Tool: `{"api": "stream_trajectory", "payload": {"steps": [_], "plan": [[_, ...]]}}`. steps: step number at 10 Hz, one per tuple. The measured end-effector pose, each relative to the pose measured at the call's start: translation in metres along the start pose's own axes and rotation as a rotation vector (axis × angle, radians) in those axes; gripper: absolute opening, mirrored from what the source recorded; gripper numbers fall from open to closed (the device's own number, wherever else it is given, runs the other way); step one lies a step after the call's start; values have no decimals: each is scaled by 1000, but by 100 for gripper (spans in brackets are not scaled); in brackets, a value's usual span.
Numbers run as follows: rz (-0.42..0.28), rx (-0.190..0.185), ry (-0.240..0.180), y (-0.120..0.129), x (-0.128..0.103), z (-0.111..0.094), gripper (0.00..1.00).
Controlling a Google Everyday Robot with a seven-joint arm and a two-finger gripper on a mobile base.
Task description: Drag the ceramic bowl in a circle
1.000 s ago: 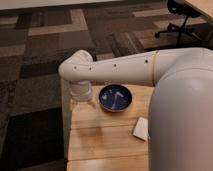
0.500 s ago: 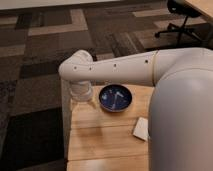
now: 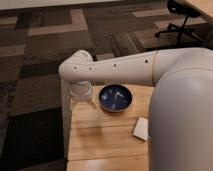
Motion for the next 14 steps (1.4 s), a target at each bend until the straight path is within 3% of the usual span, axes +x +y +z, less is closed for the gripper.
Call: {"api": "stream_trajectory", "payload": {"steps": [3,5,9,11,14], "plan": [[8,0,-5,-3,-2,-2,65],[30,18,-26,-22,-11,-7,65],[17,43,-44,-44,-24,-7,65],[3,71,-72,-65,-38,-4,65],[-7,70,-76,-79,-52,-1,65]]}}
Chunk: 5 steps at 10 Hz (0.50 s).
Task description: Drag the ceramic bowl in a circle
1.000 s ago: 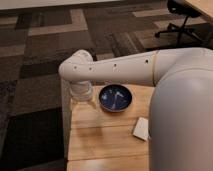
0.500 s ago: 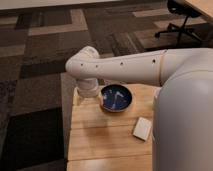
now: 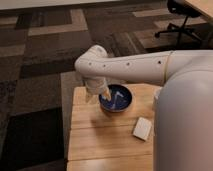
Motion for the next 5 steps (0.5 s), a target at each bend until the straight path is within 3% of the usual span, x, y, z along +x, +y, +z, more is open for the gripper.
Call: {"api": "stream_trajectory", "payload": {"steps": [5], "plan": [[-31,-9,30,-1,-37,12,65]]}}
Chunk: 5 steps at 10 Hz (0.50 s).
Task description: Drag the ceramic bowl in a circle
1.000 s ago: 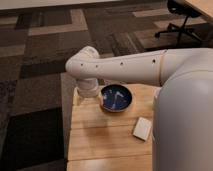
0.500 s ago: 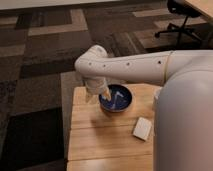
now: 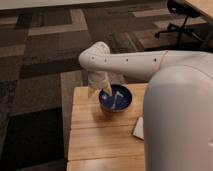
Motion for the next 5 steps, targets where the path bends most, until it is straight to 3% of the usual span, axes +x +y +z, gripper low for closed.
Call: {"api": "stream_trajectory", "payload": {"steps": [5], "plan": [[-41,-1,14,-5,-42,16,65]]}}
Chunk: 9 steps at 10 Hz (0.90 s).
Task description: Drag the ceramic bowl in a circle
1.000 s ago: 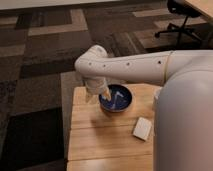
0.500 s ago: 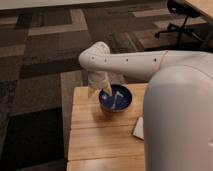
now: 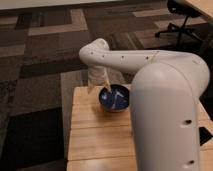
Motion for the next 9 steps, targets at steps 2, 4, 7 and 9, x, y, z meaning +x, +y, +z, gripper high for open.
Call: {"api": "stream_trajectory", "payload": {"steps": [2,4,7,9], "plan": [[-25,2,-4,-10,-24,4,65],[-35,8,-11,-24,-38,5,65],[-34,4,-12,-58,-53,8,65],[-25,-5,-20,-87,-58,7,65]]}}
